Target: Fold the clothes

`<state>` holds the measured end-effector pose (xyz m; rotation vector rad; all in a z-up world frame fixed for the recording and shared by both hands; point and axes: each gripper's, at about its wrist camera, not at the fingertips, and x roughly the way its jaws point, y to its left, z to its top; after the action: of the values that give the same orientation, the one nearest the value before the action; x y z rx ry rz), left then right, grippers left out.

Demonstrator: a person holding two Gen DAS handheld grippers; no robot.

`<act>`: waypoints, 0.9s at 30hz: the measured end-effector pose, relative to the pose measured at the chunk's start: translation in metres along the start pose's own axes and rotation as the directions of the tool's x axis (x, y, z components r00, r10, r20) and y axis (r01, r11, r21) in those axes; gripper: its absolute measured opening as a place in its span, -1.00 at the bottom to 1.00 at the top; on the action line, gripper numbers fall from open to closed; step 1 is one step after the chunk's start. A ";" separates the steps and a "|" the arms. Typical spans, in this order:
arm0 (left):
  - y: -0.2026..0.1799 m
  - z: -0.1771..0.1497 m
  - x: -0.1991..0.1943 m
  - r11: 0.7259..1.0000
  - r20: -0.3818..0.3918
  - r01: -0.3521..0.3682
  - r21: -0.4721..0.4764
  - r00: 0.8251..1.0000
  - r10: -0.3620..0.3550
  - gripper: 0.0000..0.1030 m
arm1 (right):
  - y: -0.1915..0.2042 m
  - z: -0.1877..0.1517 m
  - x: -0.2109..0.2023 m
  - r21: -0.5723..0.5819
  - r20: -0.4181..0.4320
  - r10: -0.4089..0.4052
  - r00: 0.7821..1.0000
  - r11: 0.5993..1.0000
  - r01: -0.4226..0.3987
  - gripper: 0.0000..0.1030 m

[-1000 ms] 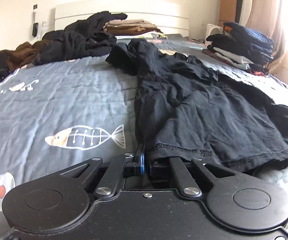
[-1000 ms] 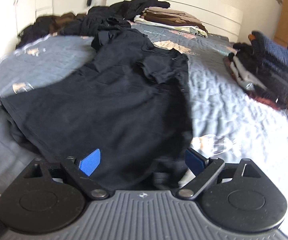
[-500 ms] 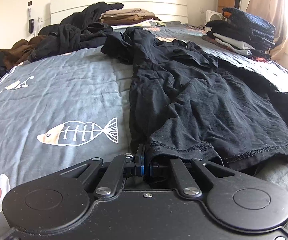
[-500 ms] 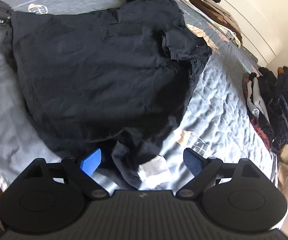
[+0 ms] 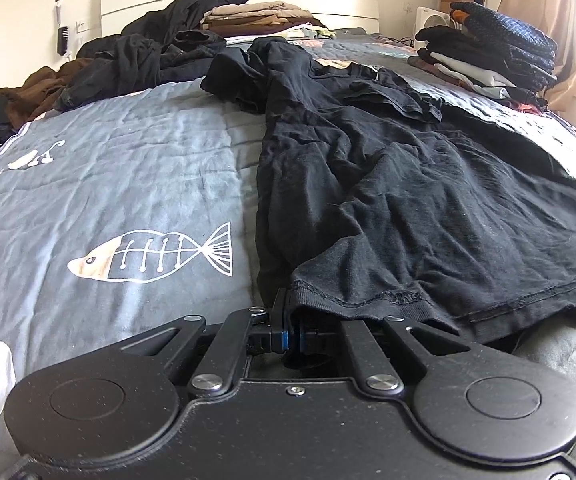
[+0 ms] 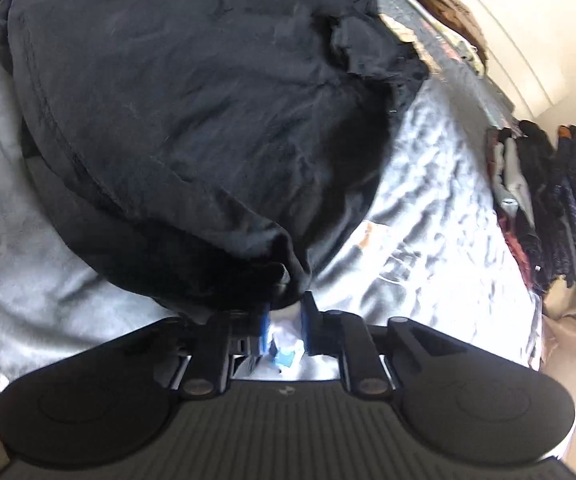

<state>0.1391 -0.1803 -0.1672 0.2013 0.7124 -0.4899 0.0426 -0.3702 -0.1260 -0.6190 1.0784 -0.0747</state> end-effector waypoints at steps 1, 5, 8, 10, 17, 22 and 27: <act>0.000 0.000 -0.001 1.000 0.001 0.001 0.002 1.000 -0.001 -0.91 | -0.004 -0.003 -0.003 0.001 -0.004 -0.016 1.000 1.000 0.016 -0.77; -0.002 0.002 -0.005 1.000 0.015 0.009 0.017 1.000 -0.009 -0.91 | -0.021 -0.014 -0.012 0.008 -0.027 -0.075 0.997 0.997 0.076 -0.79; -0.004 0.001 -0.004 0.999 0.013 -0.004 0.038 1.000 0.004 -0.91 | -0.032 -0.028 -0.005 0.021 -0.066 -0.101 0.993 0.994 0.103 -0.84; -0.006 -0.001 -0.003 0.997 -0.003 -0.012 0.074 1.000 0.012 -0.90 | -0.036 -0.038 0.002 0.030 -0.099 -0.097 0.990 0.995 0.100 -0.87; -0.019 -0.011 -0.004 0.987 -0.034 -0.010 0.163 0.999 0.016 -0.87 | -0.044 -0.055 0.006 0.128 -0.084 0.026 0.996 0.992 -0.015 -0.82; -0.022 -0.017 -0.010 0.985 -0.035 -0.022 0.171 0.999 0.028 -0.54 | -0.049 -0.042 -0.022 0.154 0.017 0.071 0.997 0.985 -0.073 -0.28; -0.017 -0.017 -0.025 0.980 -0.022 -0.022 0.198 0.999 0.027 0.08 | -0.053 -0.037 -0.027 0.079 0.020 0.049 0.999 0.996 -0.050 0.21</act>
<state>0.1043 -0.1806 -0.1639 0.4023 0.6843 -0.5359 0.0108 -0.4203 -0.0892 -0.5199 1.0679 -0.0688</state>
